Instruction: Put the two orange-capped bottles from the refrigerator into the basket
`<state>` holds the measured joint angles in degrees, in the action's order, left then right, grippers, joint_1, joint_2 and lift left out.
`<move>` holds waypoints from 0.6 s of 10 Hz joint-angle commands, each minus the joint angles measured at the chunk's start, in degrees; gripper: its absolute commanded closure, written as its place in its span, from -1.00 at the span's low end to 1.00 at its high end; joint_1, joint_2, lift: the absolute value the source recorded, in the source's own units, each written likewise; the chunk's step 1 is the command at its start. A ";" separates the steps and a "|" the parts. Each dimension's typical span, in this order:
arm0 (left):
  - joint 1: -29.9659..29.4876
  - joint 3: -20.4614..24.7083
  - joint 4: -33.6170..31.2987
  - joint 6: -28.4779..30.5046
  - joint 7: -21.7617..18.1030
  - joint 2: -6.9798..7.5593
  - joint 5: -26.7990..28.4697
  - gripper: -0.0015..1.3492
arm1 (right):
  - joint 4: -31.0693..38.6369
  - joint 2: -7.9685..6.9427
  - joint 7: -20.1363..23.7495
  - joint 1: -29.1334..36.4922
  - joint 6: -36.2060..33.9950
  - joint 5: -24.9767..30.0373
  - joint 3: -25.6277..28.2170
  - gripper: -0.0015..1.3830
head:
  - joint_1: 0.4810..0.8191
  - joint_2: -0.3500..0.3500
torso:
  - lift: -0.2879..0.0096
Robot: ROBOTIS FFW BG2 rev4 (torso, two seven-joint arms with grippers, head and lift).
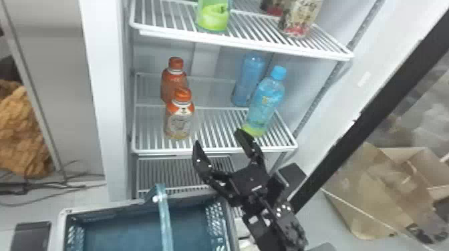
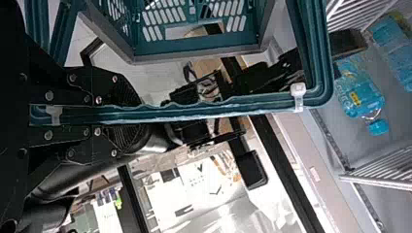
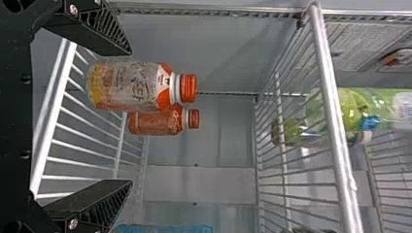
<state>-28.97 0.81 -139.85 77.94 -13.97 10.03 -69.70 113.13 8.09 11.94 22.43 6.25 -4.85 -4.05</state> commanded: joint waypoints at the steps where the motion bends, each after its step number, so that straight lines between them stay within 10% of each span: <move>1: -0.14 0.11 0.00 0.10 0.00 0.08 0.01 0.77 | -0.28 0.08 0.01 -1.76 -2.87 0.50 -0.52 -0.84 | 0.27 -0.95 | -1.00; 6: 0.00 -0.23 0.28 0.38 0.00 0.16 -0.45 0.77 | -3.09 0.61 3.26 -9.64 -8.78 -0.18 -2.12 -0.85 | 0.27 -0.83 | -1.00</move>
<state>-28.98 0.68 -139.57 78.34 -13.96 10.19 -70.00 110.85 8.62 15.21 13.79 -2.16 -4.80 -5.76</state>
